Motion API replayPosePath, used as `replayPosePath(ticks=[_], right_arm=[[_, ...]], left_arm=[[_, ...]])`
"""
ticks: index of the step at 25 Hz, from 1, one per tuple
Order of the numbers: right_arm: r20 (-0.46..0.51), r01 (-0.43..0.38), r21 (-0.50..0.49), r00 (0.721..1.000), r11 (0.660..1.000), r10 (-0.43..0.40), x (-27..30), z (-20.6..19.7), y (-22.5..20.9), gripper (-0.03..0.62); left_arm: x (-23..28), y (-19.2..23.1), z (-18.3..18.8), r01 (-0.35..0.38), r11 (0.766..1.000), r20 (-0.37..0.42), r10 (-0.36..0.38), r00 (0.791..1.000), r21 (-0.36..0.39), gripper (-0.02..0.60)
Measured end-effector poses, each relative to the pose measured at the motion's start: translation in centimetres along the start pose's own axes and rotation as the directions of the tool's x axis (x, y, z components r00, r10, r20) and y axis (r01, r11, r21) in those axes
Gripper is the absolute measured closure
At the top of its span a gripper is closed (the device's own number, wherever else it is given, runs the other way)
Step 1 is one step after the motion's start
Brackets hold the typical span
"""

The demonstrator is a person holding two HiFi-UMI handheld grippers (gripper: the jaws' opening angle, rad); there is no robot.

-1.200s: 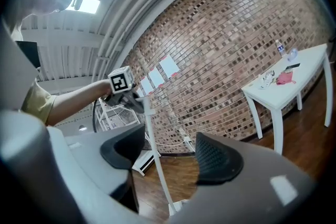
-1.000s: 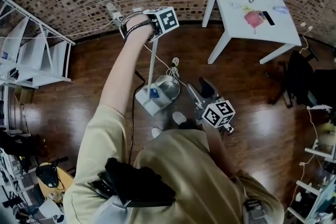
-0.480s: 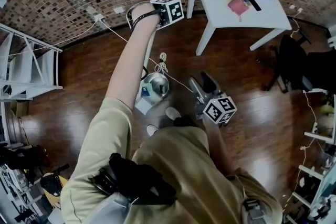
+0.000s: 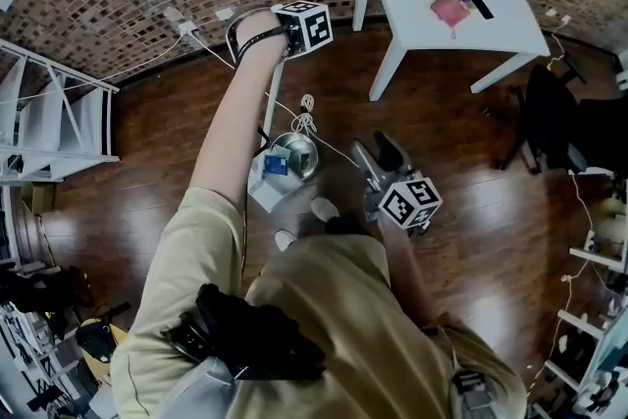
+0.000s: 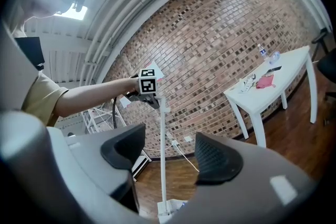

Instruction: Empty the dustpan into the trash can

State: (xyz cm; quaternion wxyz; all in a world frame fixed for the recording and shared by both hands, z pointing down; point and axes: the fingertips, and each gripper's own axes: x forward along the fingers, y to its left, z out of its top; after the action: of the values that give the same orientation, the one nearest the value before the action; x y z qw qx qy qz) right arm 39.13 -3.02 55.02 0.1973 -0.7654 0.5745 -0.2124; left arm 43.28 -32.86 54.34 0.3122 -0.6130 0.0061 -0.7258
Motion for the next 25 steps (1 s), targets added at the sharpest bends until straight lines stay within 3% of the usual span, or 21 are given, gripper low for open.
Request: replayPosePath(ticks=[3, 8, 11, 15, 18, 22, 25], right_arm=[[-0.001, 0.007, 0.003, 1.000, 1.000, -0.007, 0.0, -0.2, -0.2, 0.312], [-0.002, -0.002, 0.005, 1.000, 1.000, 0.002, 0.5, -0.4, 0.2, 0.312], [-0.005, -0.010, 0.001, 1.000, 1.000, 0.010, 1.0, -0.3, 0.5, 0.312], [-0.009, -0.027, 0.003, 1.000, 1.000, 0.027, 1.9, -0.6, 1.2, 0.312], [-0.014, -0.035, -0.002, 0.999, 0.999, 0.034, 2.0, -1.0, 1.9, 0.312], [-0.018, -0.038, 0.006, 0.999, 0.999, 0.038, 2.4, -1.1, 2.2, 0.312], [-0.018, -0.036, 0.000, 0.999, 0.999, 0.036, 2.4, -1.4, 2.7, 0.312]], left_arm=[[-1.7, 0.0, -1.1, 0.032, 0.999, 0.028, -0.032, 0.999, -0.023, 0.581], [-0.4, -0.2, -1.5, -0.041, 0.999, 0.009, 0.041, 0.999, -0.006, 0.581], [-3.9, -1.4, -1.9, 0.015, 1.000, 0.067, -0.013, 0.998, -0.019, 0.581], [-0.6, -1.5, -2.3, -0.007, 1.000, -0.008, 0.007, 1.000, -0.003, 0.581], [-2.9, -1.5, -3.1, 0.020, 0.999, 0.056, -0.018, 0.998, -0.037, 0.581], [-1.5, -1.8, -4.6, 0.030, 0.998, 0.032, -0.028, 0.999, -0.046, 0.581], [-3.5, -2.1, -6.0, 0.050, 0.996, 0.080, -0.045, 0.996, -0.070, 0.581]])
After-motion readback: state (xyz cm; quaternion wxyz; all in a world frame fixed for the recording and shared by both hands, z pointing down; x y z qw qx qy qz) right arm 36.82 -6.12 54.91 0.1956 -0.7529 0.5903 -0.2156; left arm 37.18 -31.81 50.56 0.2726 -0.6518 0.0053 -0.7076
